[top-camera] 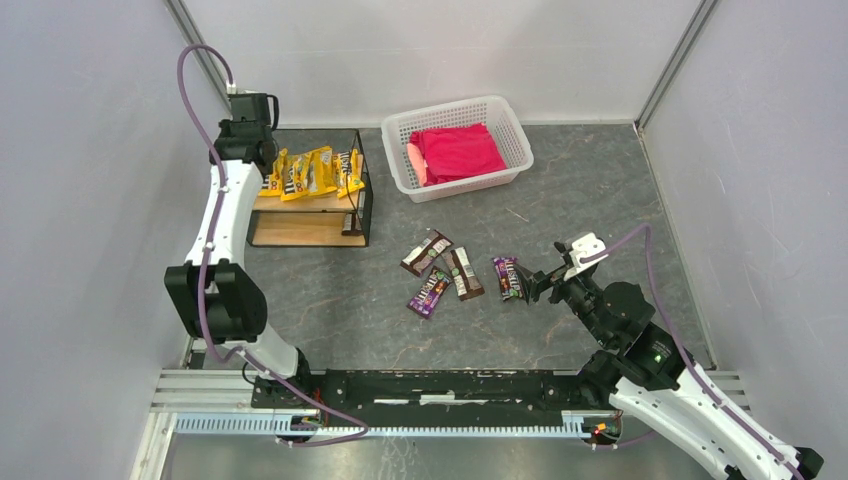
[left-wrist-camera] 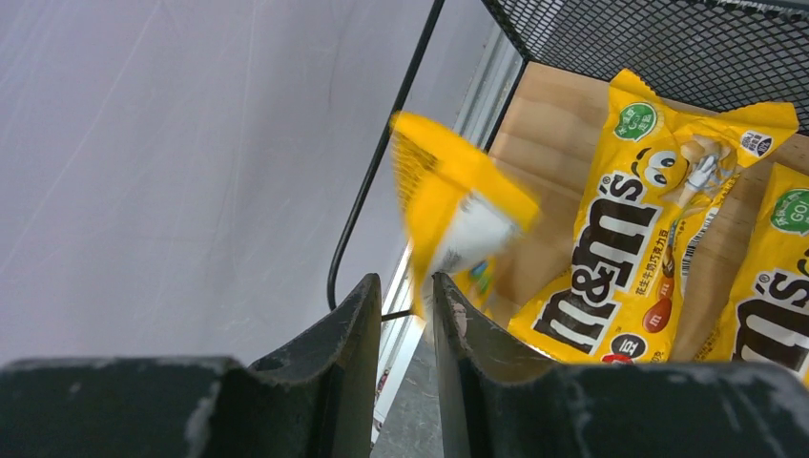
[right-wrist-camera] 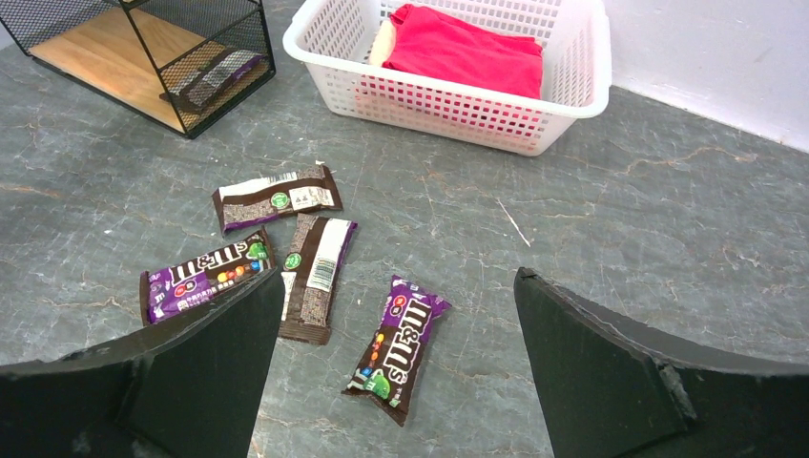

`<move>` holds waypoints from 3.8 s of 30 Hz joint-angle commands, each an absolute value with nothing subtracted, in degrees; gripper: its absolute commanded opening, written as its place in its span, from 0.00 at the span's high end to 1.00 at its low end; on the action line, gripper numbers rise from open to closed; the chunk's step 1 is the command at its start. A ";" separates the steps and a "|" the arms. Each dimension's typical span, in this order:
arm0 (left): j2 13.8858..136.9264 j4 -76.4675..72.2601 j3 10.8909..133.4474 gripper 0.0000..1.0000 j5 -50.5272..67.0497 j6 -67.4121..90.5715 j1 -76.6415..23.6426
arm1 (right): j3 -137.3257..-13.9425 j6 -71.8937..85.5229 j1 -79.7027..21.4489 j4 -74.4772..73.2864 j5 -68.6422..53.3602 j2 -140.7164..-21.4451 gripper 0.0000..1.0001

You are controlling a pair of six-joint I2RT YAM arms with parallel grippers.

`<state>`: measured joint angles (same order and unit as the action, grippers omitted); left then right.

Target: Place and organize the candy bags onto the shelf

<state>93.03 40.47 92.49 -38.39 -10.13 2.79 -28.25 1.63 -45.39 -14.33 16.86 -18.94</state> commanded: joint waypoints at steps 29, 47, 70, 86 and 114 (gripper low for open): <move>85.24 40.79 85.55 0.39 -26.77 5.60 7.29 | -27.42 1.25 -46.05 -11.95 18.34 -18.47 0.02; 89.37 38.54 85.73 0.48 -23.33 4.87 10.48 | -27.11 1.40 -46.14 -11.05 17.91 -18.89 0.02; 91.51 38.10 87.30 0.64 -24.90 4.24 10.61 | -27.14 1.14 -46.25 -10.82 18.44 -19.24 0.02; 89.12 39.64 86.80 0.98 -20.87 2.92 10.67 | -27.02 1.68 -46.37 -10.75 18.42 -18.72 0.02; 81.89 45.54 88.28 0.48 -14.70 6.86 10.69 | -27.50 1.80 -46.72 -11.02 18.39 -18.72 0.02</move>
<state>86.39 43.29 83.90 -17.30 4.08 10.44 -27.27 1.65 -46.44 -13.80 17.63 -19.16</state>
